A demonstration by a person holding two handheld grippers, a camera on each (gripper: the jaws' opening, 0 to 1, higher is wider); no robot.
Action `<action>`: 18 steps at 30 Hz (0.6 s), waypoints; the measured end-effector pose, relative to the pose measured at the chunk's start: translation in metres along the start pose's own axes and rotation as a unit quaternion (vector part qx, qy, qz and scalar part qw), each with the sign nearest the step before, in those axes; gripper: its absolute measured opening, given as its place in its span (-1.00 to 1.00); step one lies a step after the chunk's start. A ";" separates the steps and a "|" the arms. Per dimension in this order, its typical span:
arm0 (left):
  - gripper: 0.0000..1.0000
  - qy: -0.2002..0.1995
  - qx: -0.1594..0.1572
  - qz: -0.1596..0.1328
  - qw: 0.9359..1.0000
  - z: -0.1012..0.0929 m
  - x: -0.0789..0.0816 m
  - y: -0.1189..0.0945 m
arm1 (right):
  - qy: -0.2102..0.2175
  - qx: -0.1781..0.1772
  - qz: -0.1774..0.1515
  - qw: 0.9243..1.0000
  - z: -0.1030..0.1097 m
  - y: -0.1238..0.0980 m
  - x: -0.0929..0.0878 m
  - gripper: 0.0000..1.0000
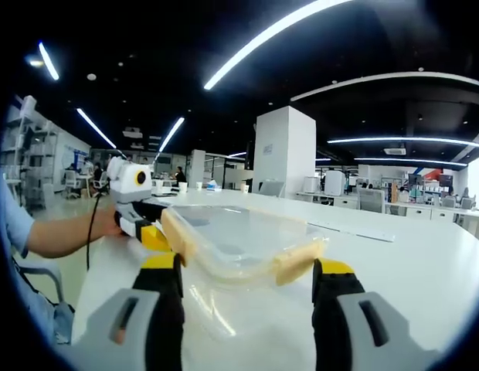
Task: Snap each plastic latch of the storage box into its locked position after aligning the lid with the box until every specified latch is closed and the lid sits flush.
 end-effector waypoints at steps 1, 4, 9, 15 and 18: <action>0.30 0.000 0.000 0.000 1.000 0.000 0.000 0.000 | -0.002 0.000 -0.001 1.000 0.003 -0.001 0.000 0.29; 0.30 -0.001 0.001 0.000 1.000 -0.001 0.000 0.000 | -0.007 0.000 -0.003 1.000 0.005 -0.002 0.000 0.29; 0.30 -0.003 0.001 0.000 1.000 0.000 0.000 0.001 | -0.023 -0.003 -0.006 1.000 0.001 0.000 0.002 0.28; 0.30 -0.003 0.003 0.001 1.000 -0.001 -0.001 0.002 | -0.035 -0.006 0.002 0.999 0.003 0.005 -0.004 0.25; 0.30 -0.002 0.003 0.002 1.000 -0.003 -0.002 0.001 | -0.035 -0.005 0.001 0.999 0.003 0.003 -0.003 0.26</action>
Point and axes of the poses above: the point that each gripper's makers call its tool centre point, and the gripper's own axes: y roughly forward along the fingers, z roughly to its left, x roughly out of its top, the point moved 2 cm from there along -y, roughly backward along the fingers, and after that the axes turned 3 degrees about -y, right-handed, at the moved point
